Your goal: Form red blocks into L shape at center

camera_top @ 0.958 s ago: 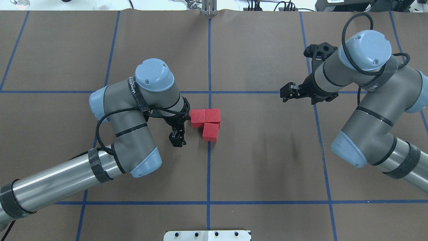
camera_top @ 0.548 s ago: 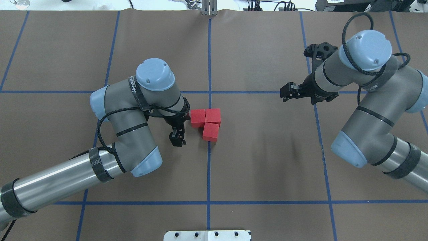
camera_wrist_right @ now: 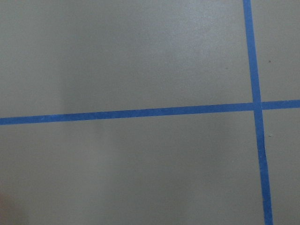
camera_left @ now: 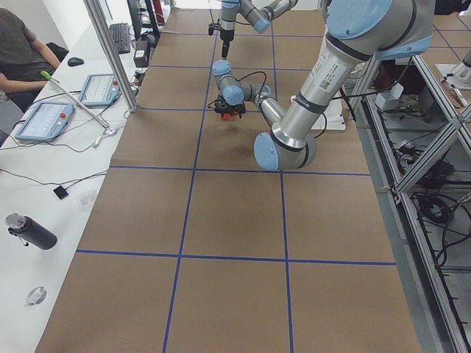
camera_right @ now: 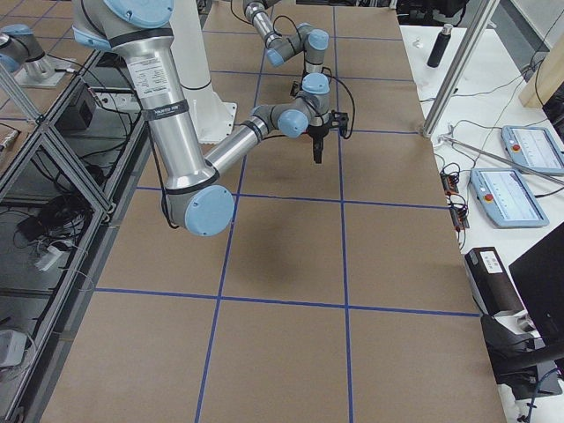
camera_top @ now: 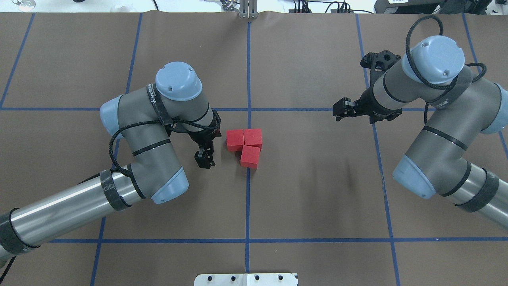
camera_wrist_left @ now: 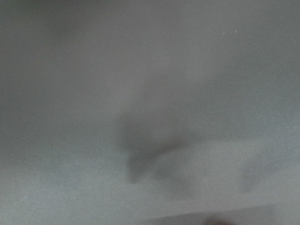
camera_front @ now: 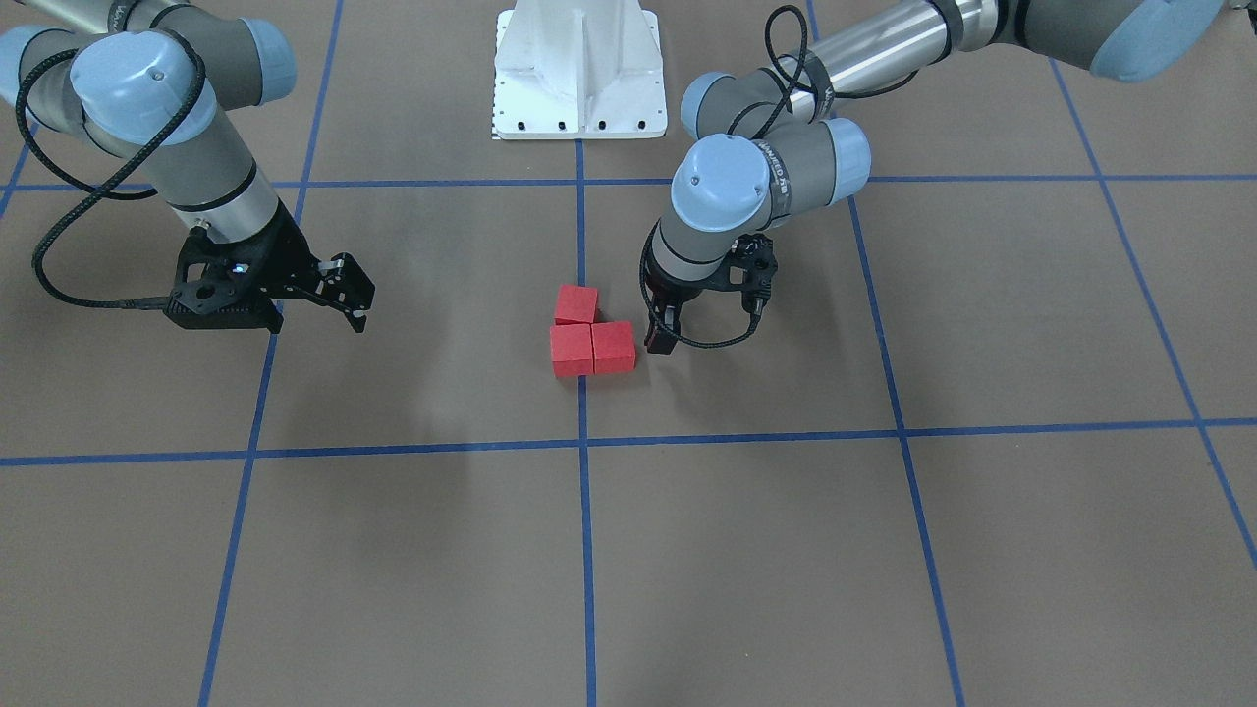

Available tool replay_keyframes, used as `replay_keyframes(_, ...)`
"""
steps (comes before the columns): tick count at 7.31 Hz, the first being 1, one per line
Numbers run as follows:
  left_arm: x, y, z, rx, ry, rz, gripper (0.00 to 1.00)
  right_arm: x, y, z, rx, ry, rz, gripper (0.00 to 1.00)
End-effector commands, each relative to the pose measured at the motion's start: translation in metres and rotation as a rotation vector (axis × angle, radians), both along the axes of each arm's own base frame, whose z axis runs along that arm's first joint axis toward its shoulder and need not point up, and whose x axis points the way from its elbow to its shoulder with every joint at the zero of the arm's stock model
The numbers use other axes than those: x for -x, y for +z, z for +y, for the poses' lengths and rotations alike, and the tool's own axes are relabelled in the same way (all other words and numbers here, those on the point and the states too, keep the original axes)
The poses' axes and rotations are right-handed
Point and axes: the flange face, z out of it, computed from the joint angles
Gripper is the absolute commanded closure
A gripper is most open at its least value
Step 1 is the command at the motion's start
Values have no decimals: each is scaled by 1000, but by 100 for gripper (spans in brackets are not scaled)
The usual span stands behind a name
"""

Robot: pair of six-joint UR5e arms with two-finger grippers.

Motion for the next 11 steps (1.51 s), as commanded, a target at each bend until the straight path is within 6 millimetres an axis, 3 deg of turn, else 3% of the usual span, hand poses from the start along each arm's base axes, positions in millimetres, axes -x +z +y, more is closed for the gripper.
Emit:
replay_keyframes(1, 48, -11, -14, -58, -30, 43, 0, -12, 2, 0, -3, 7, -2, 0)
replay_keyframes(3, 107, 15, -10, -247, 73, 30, 0, -49, 15, -17, 12, 61, 8, 0)
replay_keyframes(4, 145, 41, -4, -374, 146, 20, 0, -69, 27, -27, 0, 66, 29, 0)
replay_keyframes(5, 187, 70, 0, -505, 225, -1, 0, -102, 48, -37, -34, 21, 51, 0)
replay_keyframes(7, 286, 127, -1, -743, 367, -73, 0, -187, 105, -62, -44, -64, 37, 0)
replay_keyframes(9, 379, 191, -11, -884, 506, -121, 0, -275, 189, -79, -62, -147, 24, 0)
replay_keyframes(10, 432, 215, -11, -987, 585, -104, 0, -312, 220, -86, -83, -184, -18, 0)
replay_keyframes(11, 468, 236, -7, -1063, 648, -116, 0, -330, 224, -87, -79, -169, -39, 0)
